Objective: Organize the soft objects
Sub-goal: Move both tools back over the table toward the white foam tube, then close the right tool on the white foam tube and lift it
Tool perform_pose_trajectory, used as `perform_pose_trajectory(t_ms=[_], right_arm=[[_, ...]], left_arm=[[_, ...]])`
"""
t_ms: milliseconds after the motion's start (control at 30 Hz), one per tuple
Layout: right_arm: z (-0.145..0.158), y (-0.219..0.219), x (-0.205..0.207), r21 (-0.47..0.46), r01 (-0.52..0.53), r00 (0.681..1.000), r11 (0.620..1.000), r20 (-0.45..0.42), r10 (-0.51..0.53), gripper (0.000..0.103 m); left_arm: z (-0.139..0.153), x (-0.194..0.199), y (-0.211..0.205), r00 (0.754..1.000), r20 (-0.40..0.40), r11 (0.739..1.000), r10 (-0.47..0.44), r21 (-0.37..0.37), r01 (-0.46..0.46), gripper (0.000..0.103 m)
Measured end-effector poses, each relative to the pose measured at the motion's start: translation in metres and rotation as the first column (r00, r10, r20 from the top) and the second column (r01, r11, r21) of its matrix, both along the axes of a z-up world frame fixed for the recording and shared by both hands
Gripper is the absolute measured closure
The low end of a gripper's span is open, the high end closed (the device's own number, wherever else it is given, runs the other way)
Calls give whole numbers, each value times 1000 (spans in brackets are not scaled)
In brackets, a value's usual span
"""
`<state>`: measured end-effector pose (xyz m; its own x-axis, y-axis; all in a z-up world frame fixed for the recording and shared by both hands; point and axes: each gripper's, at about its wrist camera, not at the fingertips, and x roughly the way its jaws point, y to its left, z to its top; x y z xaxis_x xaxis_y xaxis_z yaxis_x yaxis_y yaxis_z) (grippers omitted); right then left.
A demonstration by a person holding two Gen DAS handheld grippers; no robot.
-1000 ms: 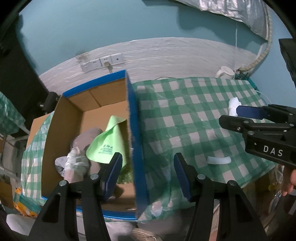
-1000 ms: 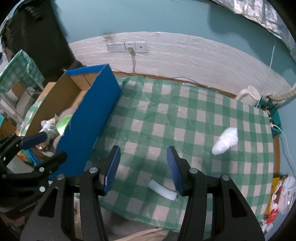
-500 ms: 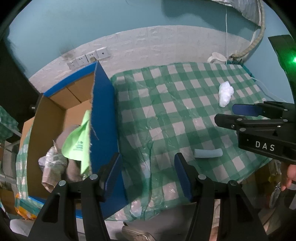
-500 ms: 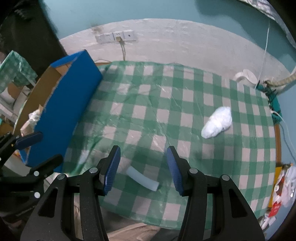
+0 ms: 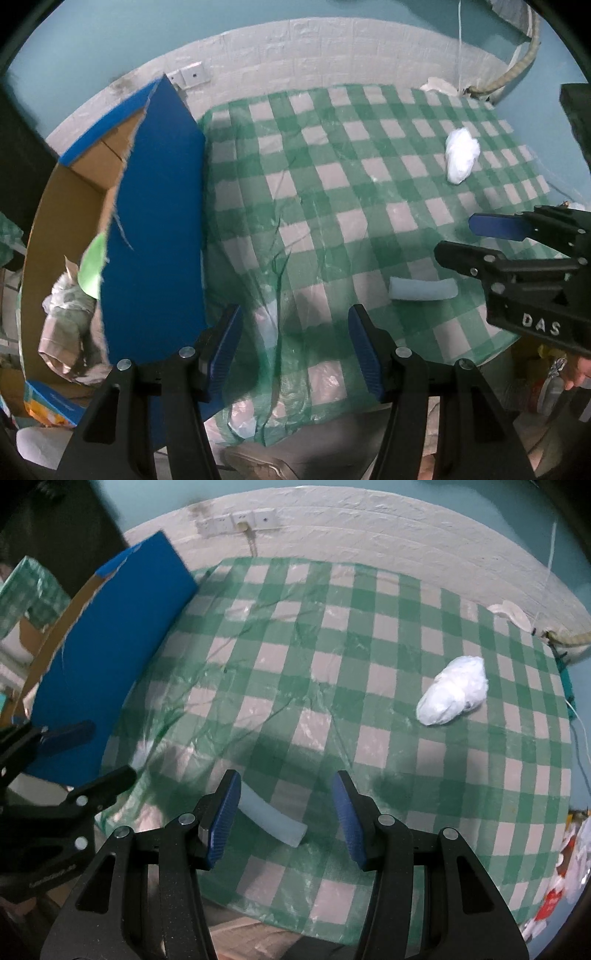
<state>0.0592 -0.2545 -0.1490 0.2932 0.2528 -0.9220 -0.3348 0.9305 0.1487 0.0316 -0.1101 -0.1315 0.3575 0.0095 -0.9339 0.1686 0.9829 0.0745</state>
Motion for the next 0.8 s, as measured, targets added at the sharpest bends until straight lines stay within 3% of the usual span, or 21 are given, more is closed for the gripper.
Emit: perform_pose_trajectory(t_ms=[433,800], right_arm=[[-32,21,-12,-70,-155,988,985,-32,153,51],[-55,33,-14,-122,-223,975,967,-50,218,51]], left_arm=[[-33,4,2,998,-60,999,29,41,-27,43],[-40,6,5,996,-80,999,32,41,-29,43]])
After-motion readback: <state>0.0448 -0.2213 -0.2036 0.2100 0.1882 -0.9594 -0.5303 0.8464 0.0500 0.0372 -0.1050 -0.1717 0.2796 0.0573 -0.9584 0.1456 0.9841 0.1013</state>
